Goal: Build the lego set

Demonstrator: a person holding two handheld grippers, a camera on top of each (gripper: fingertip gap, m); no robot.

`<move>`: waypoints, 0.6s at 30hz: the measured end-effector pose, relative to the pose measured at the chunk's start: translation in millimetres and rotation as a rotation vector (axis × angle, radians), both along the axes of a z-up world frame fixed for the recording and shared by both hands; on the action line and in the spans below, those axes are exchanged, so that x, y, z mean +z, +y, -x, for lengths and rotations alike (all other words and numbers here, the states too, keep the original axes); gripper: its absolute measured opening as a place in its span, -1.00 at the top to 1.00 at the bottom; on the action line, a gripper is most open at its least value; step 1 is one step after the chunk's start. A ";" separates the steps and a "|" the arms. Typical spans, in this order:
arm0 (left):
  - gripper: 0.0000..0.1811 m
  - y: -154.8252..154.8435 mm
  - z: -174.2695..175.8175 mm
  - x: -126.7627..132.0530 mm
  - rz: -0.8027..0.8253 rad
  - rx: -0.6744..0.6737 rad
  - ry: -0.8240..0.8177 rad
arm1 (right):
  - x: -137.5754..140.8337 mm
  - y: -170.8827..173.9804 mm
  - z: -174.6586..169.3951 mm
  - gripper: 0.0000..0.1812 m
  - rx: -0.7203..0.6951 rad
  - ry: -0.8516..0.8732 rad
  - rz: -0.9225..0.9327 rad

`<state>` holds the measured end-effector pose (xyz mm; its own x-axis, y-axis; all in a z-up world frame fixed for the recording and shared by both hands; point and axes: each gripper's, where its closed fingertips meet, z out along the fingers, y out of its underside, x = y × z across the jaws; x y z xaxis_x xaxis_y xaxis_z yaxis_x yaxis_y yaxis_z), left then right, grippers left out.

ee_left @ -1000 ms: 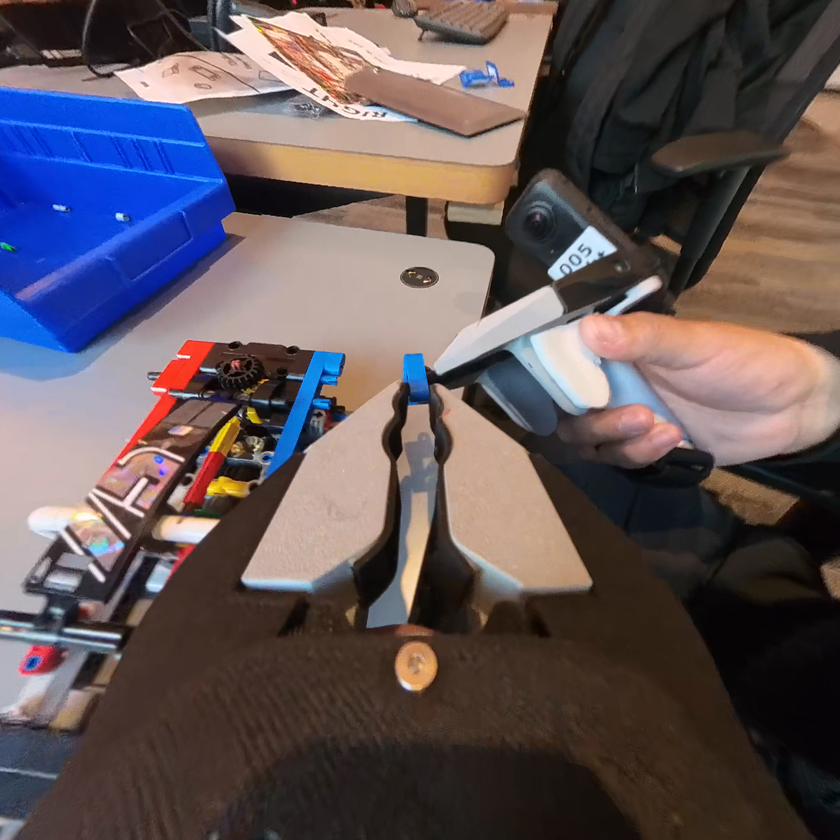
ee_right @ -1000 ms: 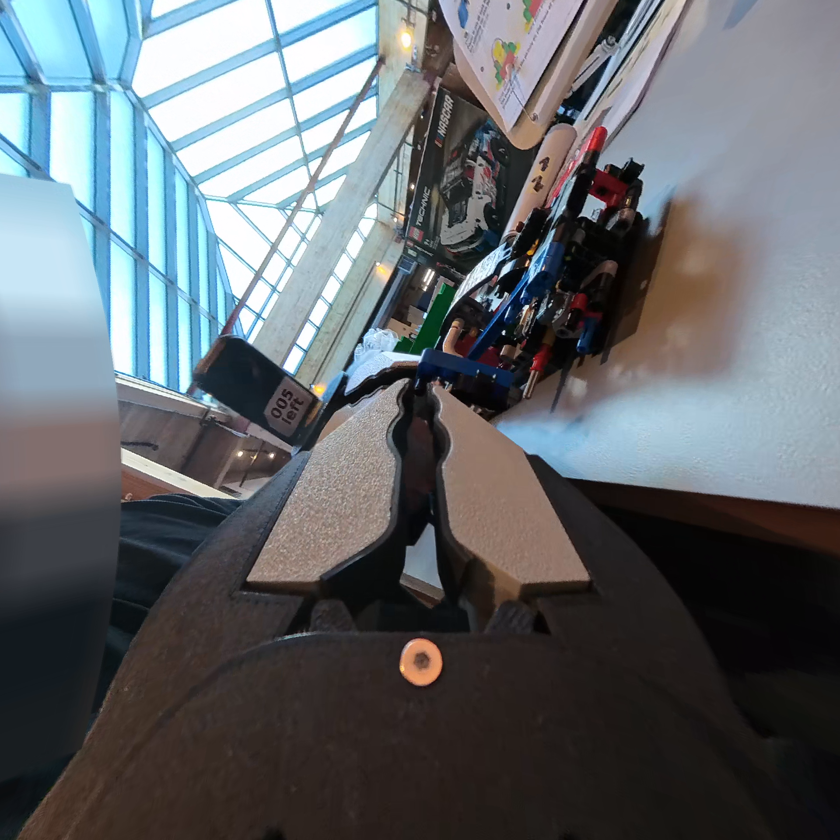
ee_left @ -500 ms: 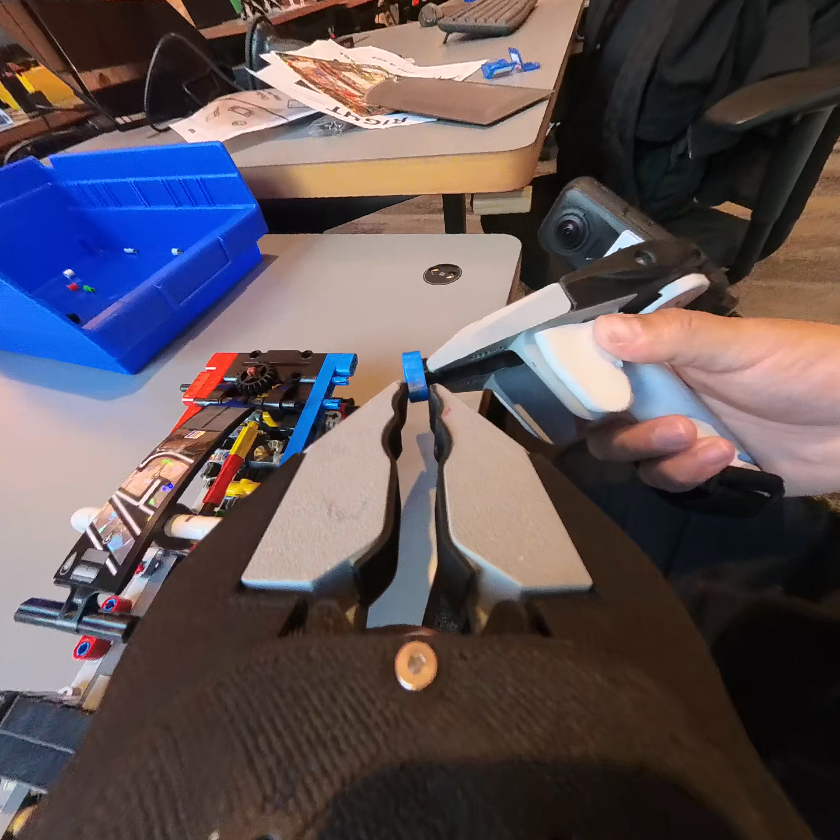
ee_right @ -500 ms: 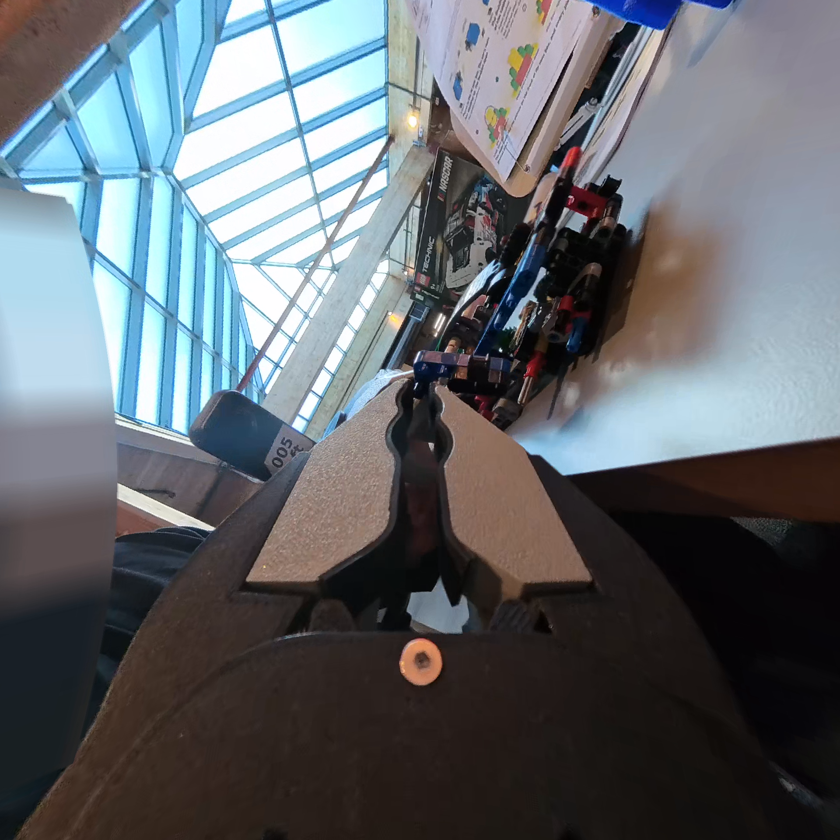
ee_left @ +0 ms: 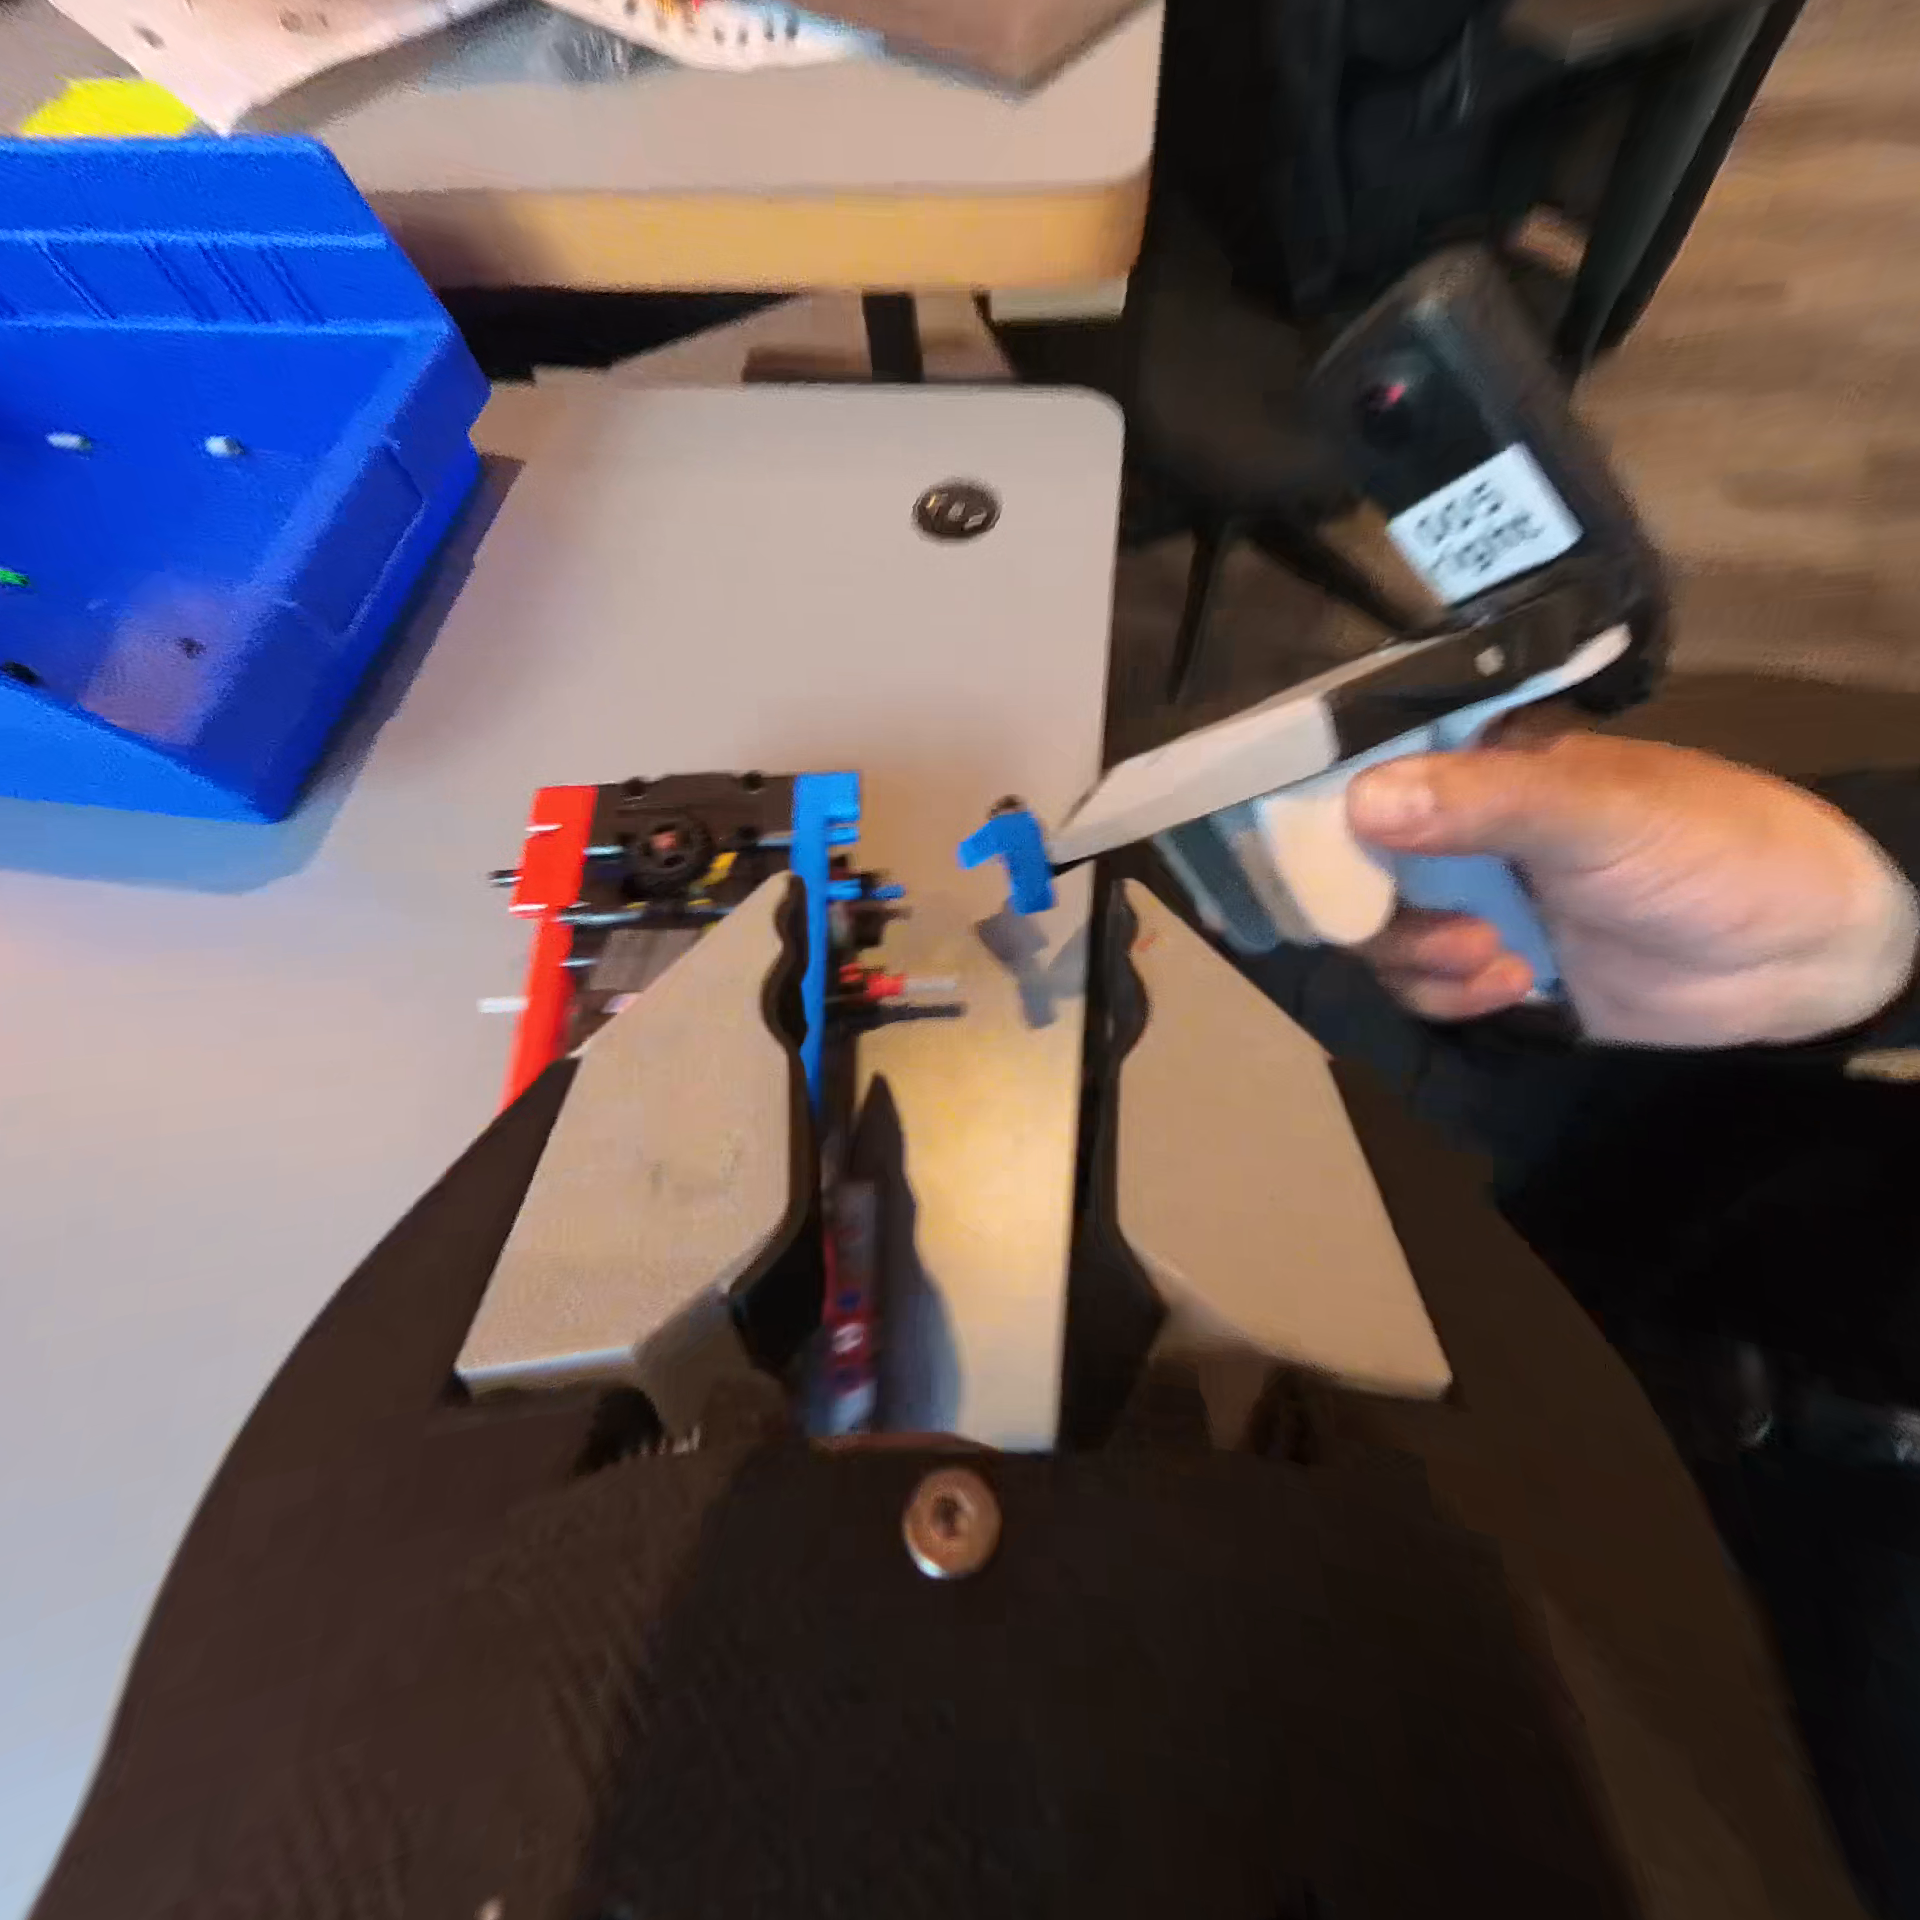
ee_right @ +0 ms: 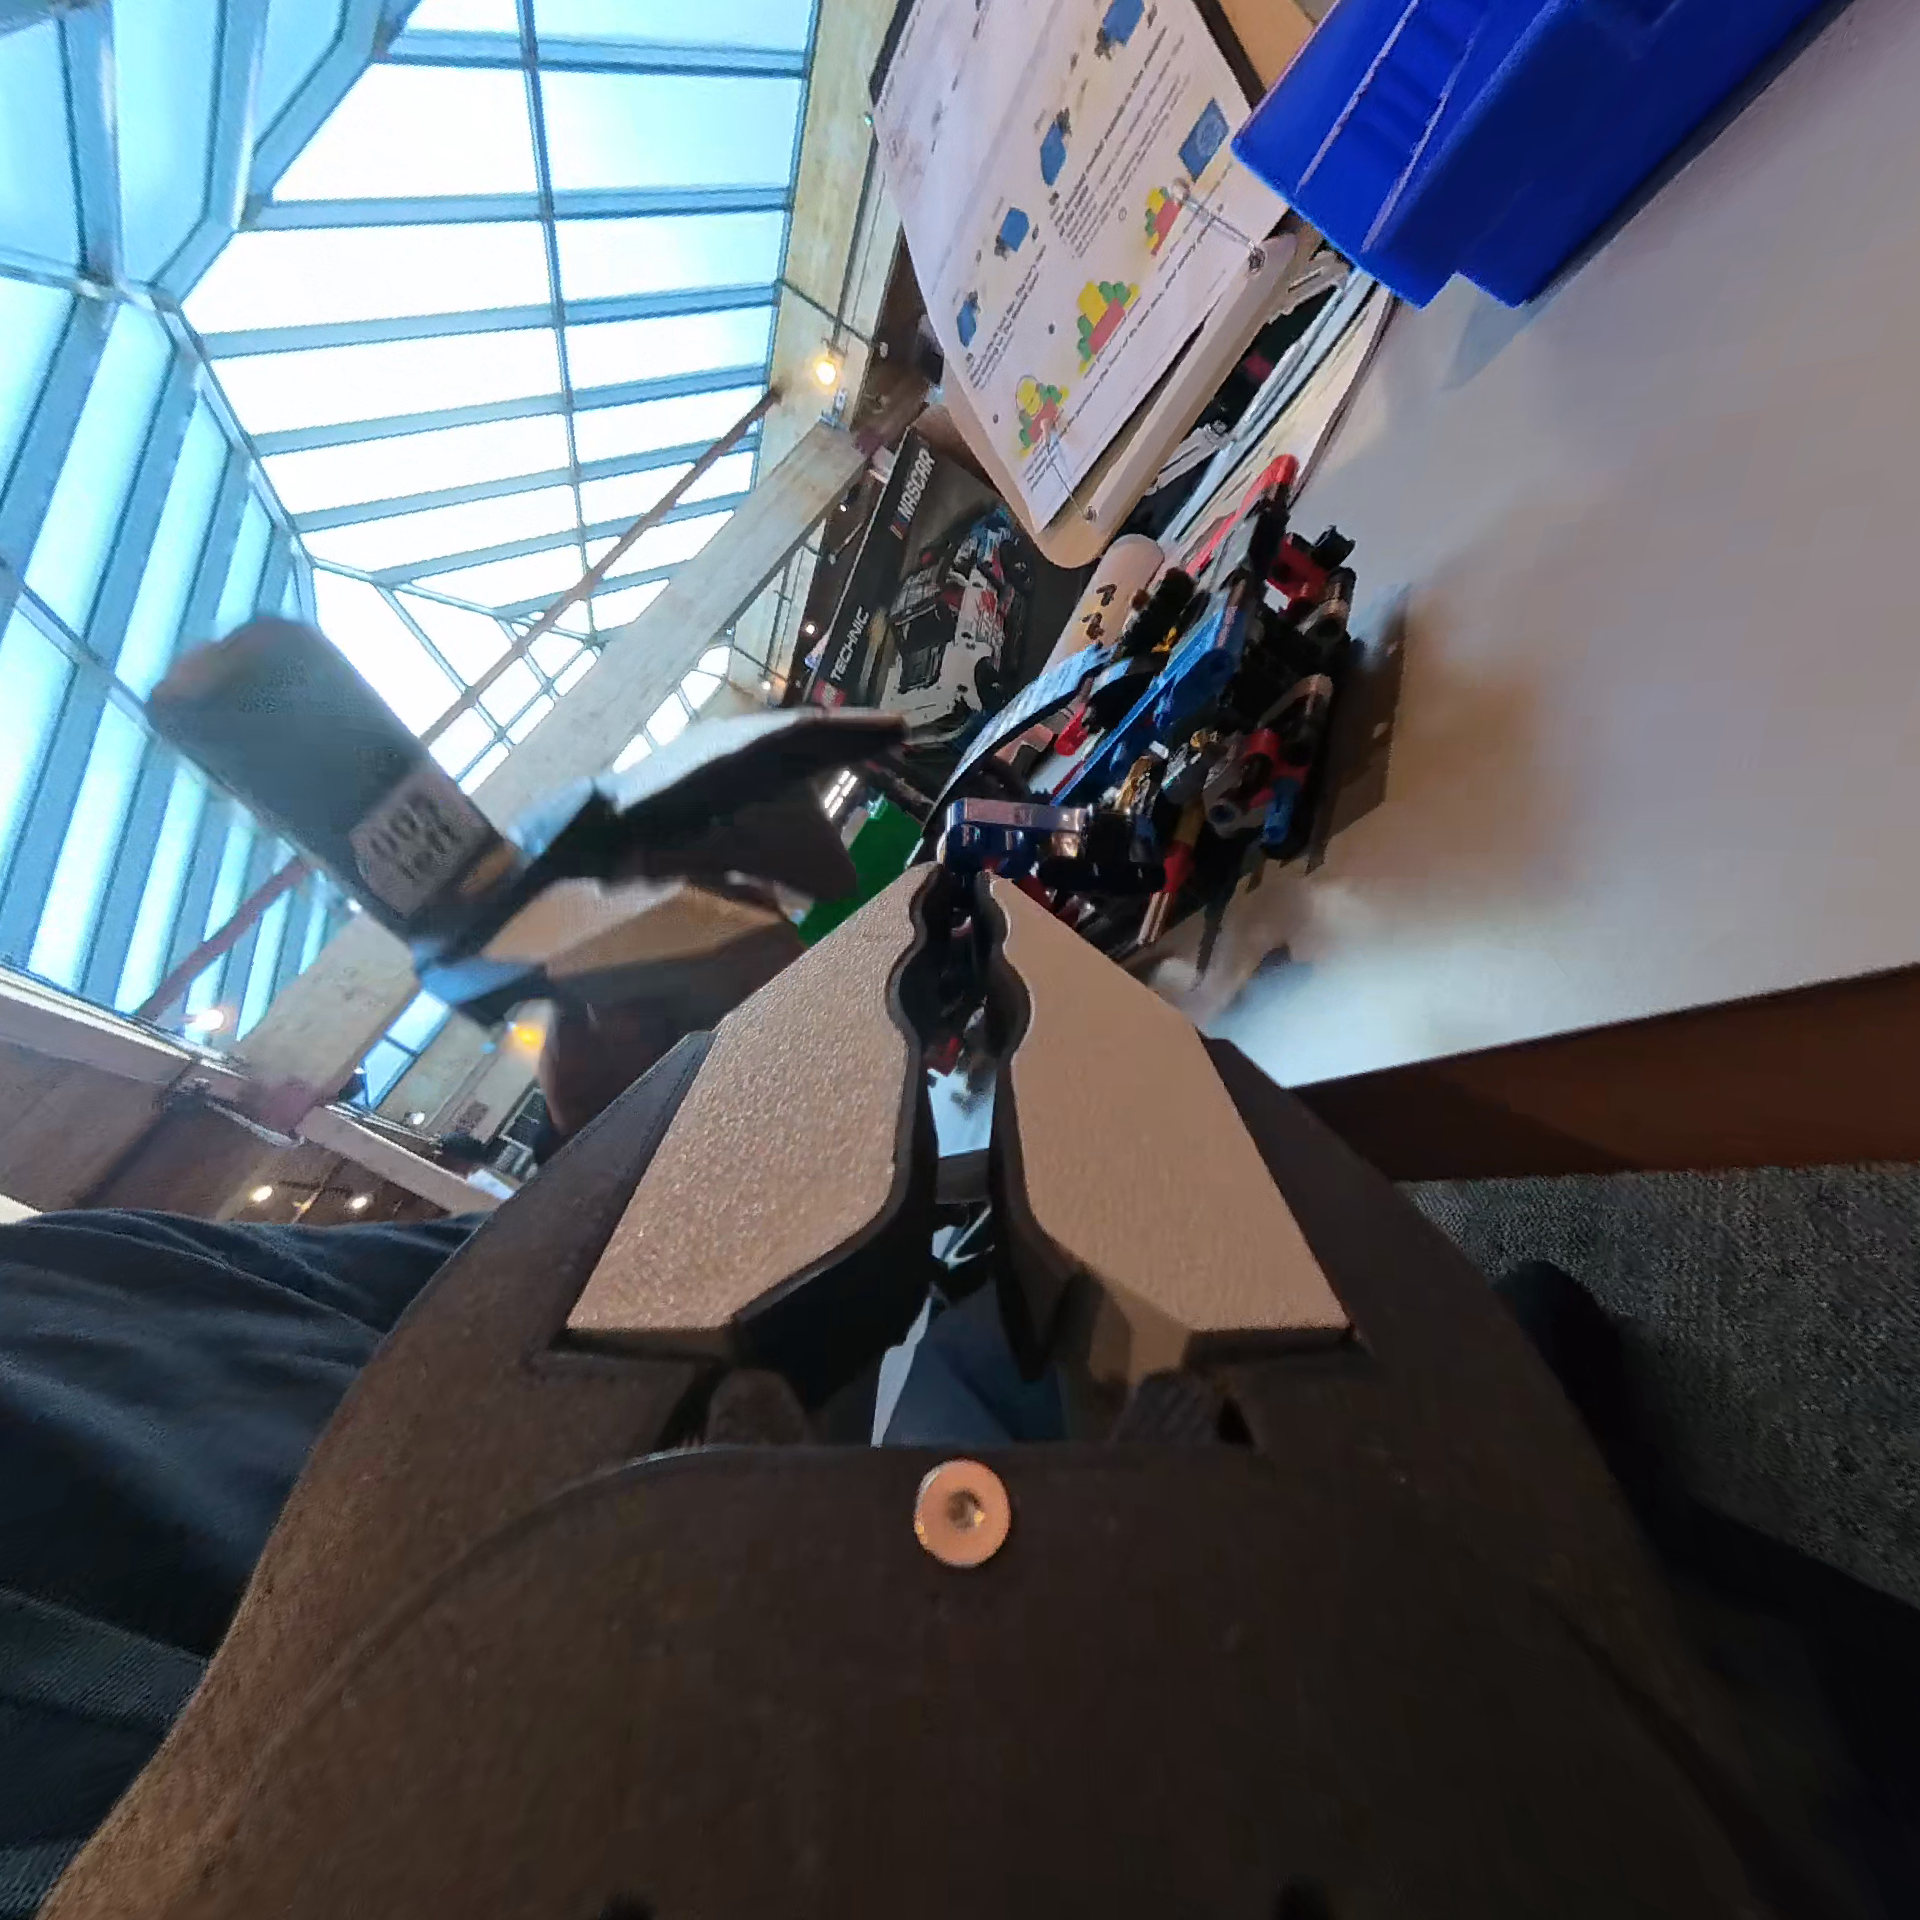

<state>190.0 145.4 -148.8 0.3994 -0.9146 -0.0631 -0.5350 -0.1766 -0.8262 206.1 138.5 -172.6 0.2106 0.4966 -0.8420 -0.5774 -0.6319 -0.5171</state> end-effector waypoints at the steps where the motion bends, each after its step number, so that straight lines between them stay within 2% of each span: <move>1: 0.36 8.1 7.0 3.5 -0.009 -0.015 0.051 | -1.4 -0.9 0.6 1.00 0.003 -0.013 0.003; 3: 0.32 30.0 20.4 4.4 -0.026 -0.034 0.158 | -4.3 1.6 -1.3 1.00 -0.001 -0.025 0.018; 5: 0.11 48.2 27.4 -3.9 0.004 -0.066 0.259 | -7.0 7.9 -5.4 1.00 -0.013 -0.007 0.056; 9: -0.10 56.7 25.4 -31.6 0.157 -0.194 0.408 | -2.5 17.4 -1.6 0.99 -0.010 0.061 0.112; 11: -0.11 59.1 26.9 -42.9 0.186 -0.236 0.491 | 0.2 21.3 -0.4 1.00 -0.034 0.115 0.148; 14: -0.12 69.8 31.1 -60.7 0.205 -0.225 0.592 | -4.1 28.8 -4.1 1.00 -0.086 0.222 0.225; 16: -0.03 62.1 28.1 -67.5 0.288 -0.252 0.583 | -8.3 32.3 -6.8 1.00 -0.124 0.263 0.251; 18: -0.02 59.5 25.4 -67.9 0.320 -0.264 0.561 | -12.1 34.3 -6.2 1.00 -0.147 0.266 0.262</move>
<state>164.6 204.9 -216.6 0.1465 -0.9848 0.0937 -0.9244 -0.1700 -0.3416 212.3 172.7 -184.7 0.0213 0.2391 -0.9708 -0.7635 -0.6230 -0.1702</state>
